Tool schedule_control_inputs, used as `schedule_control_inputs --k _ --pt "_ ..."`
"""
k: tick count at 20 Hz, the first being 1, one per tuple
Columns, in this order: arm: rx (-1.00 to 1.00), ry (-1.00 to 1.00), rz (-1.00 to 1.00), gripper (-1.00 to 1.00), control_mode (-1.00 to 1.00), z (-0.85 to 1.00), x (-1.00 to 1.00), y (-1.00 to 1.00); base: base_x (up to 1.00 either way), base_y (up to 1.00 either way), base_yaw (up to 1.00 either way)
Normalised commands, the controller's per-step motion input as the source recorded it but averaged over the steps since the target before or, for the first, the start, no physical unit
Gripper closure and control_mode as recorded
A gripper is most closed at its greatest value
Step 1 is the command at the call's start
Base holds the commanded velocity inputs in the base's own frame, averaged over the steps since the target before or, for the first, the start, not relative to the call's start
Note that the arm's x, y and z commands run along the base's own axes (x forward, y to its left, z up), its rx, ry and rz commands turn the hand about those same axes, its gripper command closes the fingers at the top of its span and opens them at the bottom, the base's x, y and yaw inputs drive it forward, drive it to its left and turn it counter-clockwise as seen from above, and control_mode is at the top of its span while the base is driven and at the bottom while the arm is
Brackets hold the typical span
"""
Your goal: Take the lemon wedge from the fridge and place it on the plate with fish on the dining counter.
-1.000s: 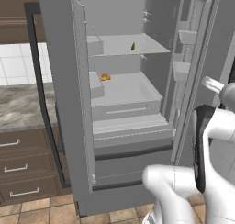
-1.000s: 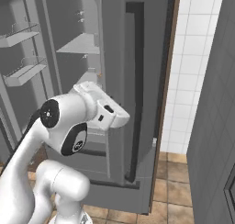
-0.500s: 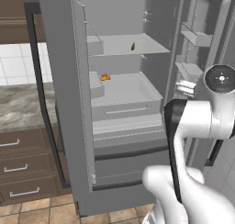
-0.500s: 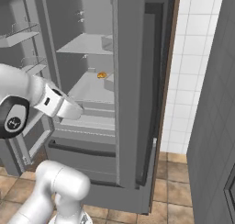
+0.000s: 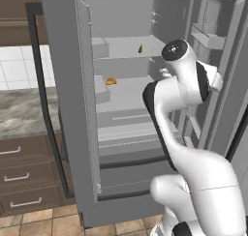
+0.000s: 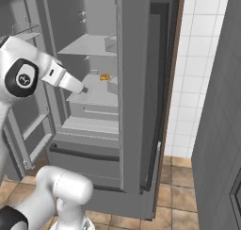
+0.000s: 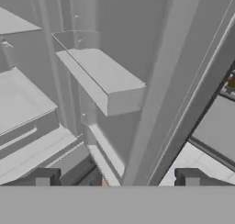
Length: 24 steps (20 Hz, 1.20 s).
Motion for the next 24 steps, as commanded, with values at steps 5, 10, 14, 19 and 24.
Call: schedule_control_inputs --k 5,10,14,19,24 --pt "-0.11 0.09 -0.10 -1.00 -1.00 -0.13 1.00 -0.10 0.00 0.00 0.00" --pt "-0.15 0.01 -0.10 -1.00 -1.00 -0.17 0.66 -0.65 0.00 0.00 0.00" --pt "-0.17 -0.03 -0.05 -1.00 -1.00 -0.19 0.41 -0.86 0.00 0.00 0.00" --pt "-0.16 -0.10 -0.01 -1.00 -1.00 -0.06 0.02 -1.00 0.00 0.00 0.00" --pt "-0.08 -0.17 0.00 -1.00 -1.00 0.00 -0.45 -1.00 0.00 0.00 0.00"
